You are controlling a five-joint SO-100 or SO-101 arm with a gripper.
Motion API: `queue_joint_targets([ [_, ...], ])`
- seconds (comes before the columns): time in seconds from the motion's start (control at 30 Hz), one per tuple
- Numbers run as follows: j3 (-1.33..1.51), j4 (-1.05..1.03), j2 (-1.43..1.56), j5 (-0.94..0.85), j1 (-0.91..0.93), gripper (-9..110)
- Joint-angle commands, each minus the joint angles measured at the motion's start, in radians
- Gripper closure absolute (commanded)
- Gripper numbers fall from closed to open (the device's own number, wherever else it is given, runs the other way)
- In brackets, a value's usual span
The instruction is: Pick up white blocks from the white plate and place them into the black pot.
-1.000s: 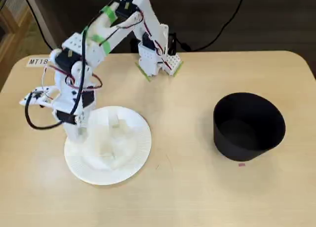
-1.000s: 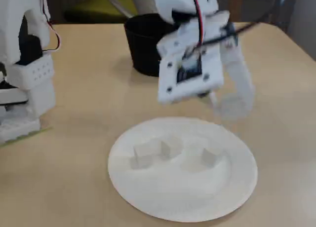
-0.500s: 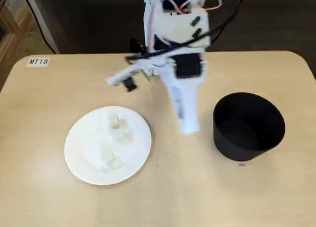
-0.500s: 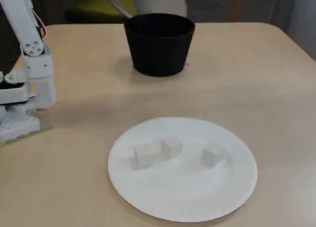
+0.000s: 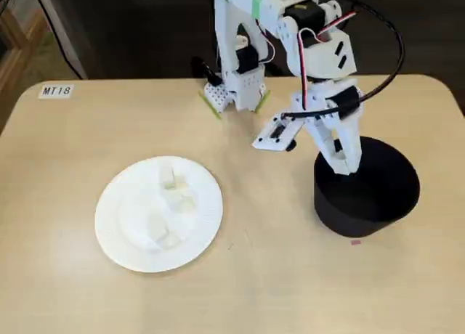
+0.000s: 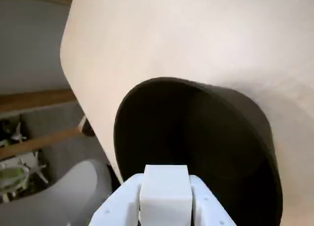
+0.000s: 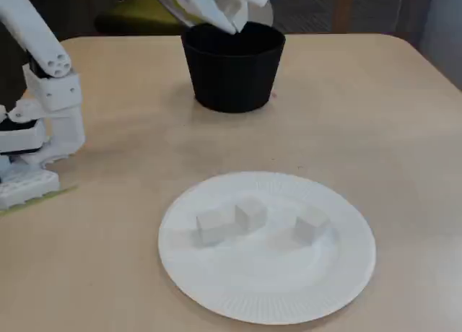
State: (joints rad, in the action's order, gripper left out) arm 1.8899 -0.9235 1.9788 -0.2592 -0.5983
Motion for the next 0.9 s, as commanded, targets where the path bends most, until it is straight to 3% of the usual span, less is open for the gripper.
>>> queue_joint_targets([
  [0.0,0.005,0.005,0.034,-0.025,-0.058,96],
  [0.07,0.026,-0.002,0.049,-0.052,-0.081,79],
  [0.2,0.031,-0.014,0.057,-0.091,-0.078,70],
  [0.27,0.029,-0.014,0.057,-0.107,-0.052,72],
  [0.43,0.02,0.0,0.051,-0.098,0.081,104],
  [0.87,-0.055,-0.242,-0.006,0.041,0.715,104],
])
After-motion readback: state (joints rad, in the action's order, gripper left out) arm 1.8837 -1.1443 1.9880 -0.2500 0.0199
